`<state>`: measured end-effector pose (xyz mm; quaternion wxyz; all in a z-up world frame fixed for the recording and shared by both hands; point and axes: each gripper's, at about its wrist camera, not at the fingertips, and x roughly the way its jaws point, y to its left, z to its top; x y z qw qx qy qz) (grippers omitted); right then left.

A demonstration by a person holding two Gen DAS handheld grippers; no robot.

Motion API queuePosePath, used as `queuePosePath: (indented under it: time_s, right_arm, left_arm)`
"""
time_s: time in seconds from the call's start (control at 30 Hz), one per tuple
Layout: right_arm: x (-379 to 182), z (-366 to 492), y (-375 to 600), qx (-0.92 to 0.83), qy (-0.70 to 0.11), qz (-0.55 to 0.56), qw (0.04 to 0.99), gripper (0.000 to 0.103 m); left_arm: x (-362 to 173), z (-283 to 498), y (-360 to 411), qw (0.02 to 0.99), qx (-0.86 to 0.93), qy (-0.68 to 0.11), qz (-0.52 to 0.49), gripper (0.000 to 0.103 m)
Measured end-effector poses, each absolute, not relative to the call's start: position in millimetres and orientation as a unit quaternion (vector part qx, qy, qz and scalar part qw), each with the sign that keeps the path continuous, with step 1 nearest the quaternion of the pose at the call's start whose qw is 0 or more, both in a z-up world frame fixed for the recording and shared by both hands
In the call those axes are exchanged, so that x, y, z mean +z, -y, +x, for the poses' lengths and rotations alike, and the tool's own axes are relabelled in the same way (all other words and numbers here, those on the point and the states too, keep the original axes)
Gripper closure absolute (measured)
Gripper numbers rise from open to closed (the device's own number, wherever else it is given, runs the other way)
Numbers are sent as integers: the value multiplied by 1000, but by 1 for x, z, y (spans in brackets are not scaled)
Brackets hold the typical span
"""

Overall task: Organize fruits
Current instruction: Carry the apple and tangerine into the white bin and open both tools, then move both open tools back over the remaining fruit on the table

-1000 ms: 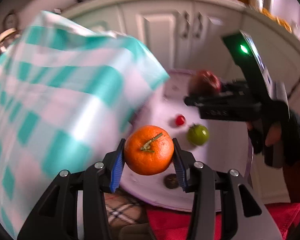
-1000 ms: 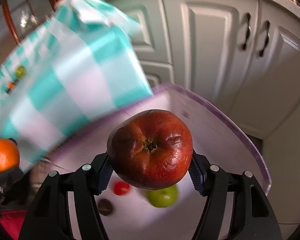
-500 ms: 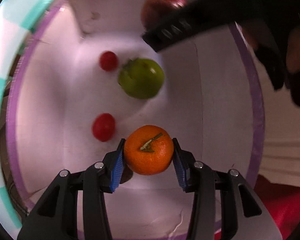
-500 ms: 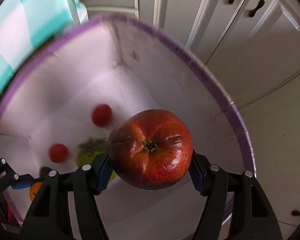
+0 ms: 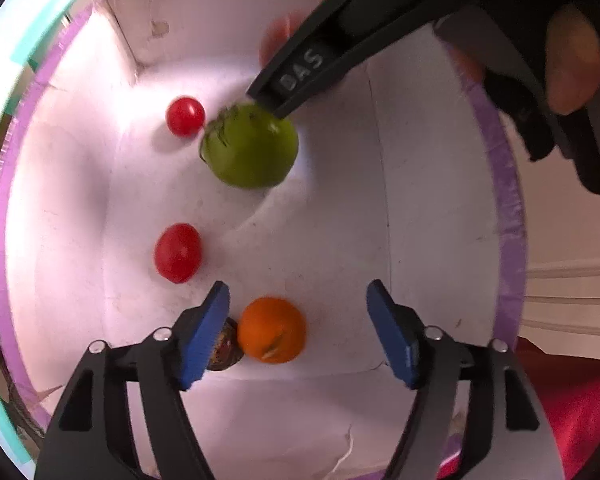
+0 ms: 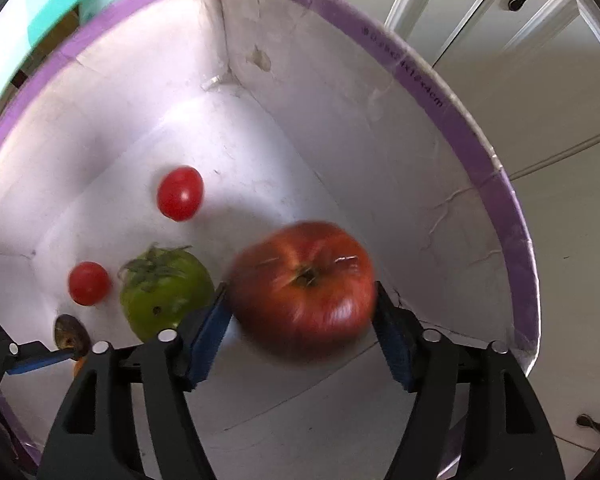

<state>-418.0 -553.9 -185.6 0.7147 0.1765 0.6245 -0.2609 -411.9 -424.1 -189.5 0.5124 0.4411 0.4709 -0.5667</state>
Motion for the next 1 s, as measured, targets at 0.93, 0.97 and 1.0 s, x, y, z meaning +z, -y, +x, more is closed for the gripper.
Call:
queuePosePath:
  time_s: [0.93,0.97,1.0]
  right_arm:
    - [44,-275,317,-48,-317,48,946,15]
    - [44,-258,301,-39,-322,37,945,15]
    - [44,-247,292,-34,-324,33,945,15]
  left_arm:
    - [48,-108,52,941,-180,-287,31,2]
    - [46,-101,51,942,-167,-291,28,2]
    - [46,-84,41,944,-143,-296,24,2]
